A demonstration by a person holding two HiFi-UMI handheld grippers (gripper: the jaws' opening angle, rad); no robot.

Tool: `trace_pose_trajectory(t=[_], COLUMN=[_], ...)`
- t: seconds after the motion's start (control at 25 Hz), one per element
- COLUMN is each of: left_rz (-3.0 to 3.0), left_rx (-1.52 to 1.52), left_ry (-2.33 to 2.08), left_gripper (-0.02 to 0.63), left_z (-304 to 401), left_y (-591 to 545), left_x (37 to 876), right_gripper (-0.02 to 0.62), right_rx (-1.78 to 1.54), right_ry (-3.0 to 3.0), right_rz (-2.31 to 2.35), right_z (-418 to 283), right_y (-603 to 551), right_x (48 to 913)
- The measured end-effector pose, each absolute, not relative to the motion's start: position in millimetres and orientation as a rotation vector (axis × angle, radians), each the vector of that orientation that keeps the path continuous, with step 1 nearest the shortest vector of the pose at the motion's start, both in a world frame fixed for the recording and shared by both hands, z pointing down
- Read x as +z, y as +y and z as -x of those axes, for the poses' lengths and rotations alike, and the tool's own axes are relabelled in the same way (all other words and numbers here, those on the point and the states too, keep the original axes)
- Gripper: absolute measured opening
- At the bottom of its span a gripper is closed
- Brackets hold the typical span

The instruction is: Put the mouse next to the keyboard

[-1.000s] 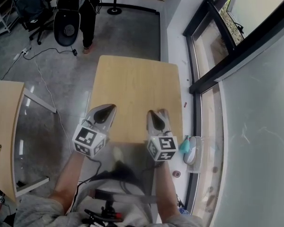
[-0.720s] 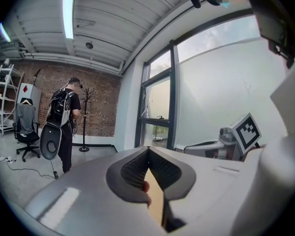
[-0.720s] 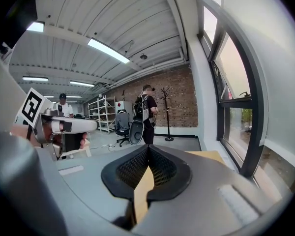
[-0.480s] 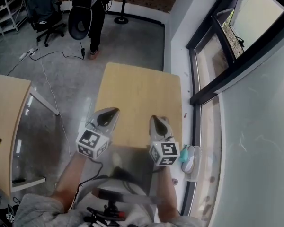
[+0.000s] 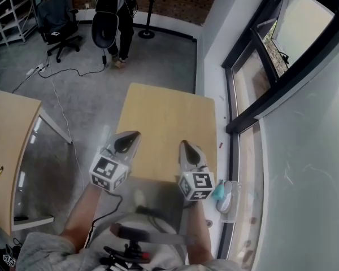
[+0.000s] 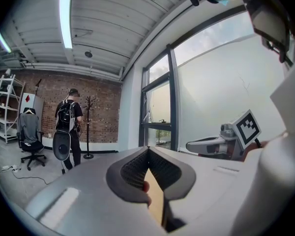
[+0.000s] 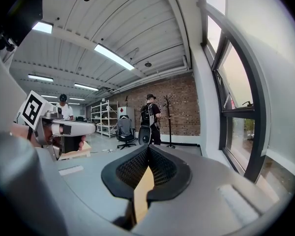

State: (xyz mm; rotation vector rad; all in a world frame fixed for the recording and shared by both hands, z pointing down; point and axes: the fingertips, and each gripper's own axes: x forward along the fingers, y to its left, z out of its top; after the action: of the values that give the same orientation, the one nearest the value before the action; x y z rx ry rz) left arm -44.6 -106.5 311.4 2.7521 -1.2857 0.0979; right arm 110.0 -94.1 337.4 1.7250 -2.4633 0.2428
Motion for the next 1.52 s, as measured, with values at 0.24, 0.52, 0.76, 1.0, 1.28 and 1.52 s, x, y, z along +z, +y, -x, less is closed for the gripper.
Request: trace_pose_trajectory(t=[0.24,0.52,0.76,1.0,1.28,1.52], left_rz=[-2.758,-2.753,-2.755,-2.762,-2.759,-2.756], left_rx=[0.089,0.084,0.075,0.074,0.074,0.08], left_ry=[-1.305,-1.318,-1.312,-1.314,-1.316,-1.322], left_gripper=[-0.002,-0.002,-0.002,-0.002,-0.002,-0.002], left_z=[49,49,46,43,49,56], left_y=[-102,-97,-95,-91,-90,-90], left_x=[305,305,304,304,304,308], right_gripper=[0.012,0.012,0.012,0.012,0.012,0.012], right_rx=[0.218,0.224,0.225,0.229,0.226,0.231], right_ry=[-2.464,-2.453,-2.444,-2.434,-2.431,-2.434], right_rz=[-1.736,-1.744,-1.747,-1.743,-1.744,-1.743], right_z=[-109,-114,-116,-119,-115,-109], right_y=[-88,-83,-77,-72,-72,-72], right_x=[332,333,333,334,334,337])
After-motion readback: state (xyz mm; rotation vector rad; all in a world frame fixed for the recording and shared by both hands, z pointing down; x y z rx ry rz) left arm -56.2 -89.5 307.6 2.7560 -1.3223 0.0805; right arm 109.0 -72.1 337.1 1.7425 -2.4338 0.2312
